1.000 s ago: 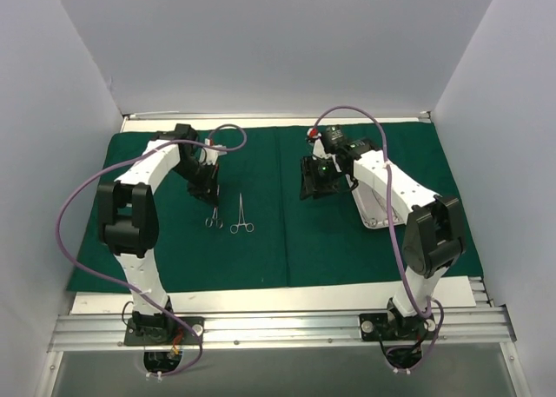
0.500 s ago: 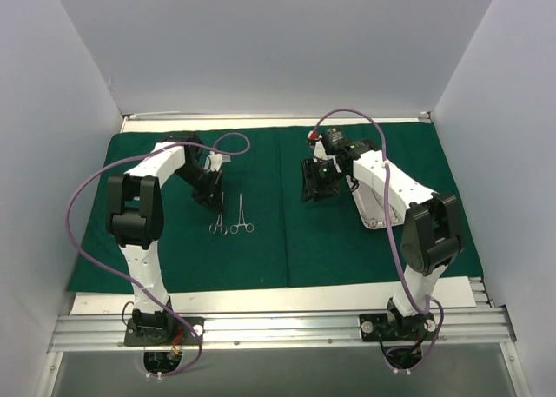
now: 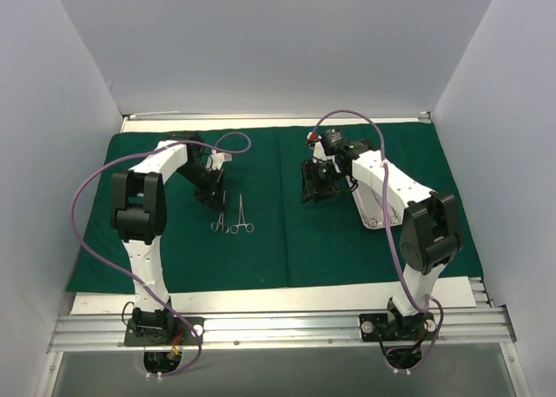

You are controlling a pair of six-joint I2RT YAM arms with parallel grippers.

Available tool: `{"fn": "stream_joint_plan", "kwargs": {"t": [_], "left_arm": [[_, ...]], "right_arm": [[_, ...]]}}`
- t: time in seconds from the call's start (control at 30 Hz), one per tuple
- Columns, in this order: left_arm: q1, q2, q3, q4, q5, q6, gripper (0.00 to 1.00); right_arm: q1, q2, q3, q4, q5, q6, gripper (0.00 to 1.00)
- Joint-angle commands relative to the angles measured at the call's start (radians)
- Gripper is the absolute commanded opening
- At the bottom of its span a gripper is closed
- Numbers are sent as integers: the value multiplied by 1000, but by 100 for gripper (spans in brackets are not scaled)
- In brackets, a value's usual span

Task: Open and lay out the surgical kit
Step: Place the medical item in the surgical kit.

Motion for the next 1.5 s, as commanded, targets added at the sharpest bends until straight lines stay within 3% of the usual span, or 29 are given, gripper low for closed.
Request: {"fn": "stream_joint_plan", "kwargs": {"t": [0.0, 0.2, 0.43, 1.47], "left_arm": [[4, 14, 47, -15, 12, 18, 2], [7, 34, 60, -23, -22, 16, 2], [10, 44, 67, -23, -54, 11, 11], [45, 107, 44, 59, -62, -24, 14]], "right_arm": [[-8, 17, 11, -30, -15, -15, 42], [-10, 23, 18, -36, -15, -18, 42], [-11, 26, 18, -36, -22, -15, 42], [-16, 24, 27, -53, -5, -14, 42]]}}
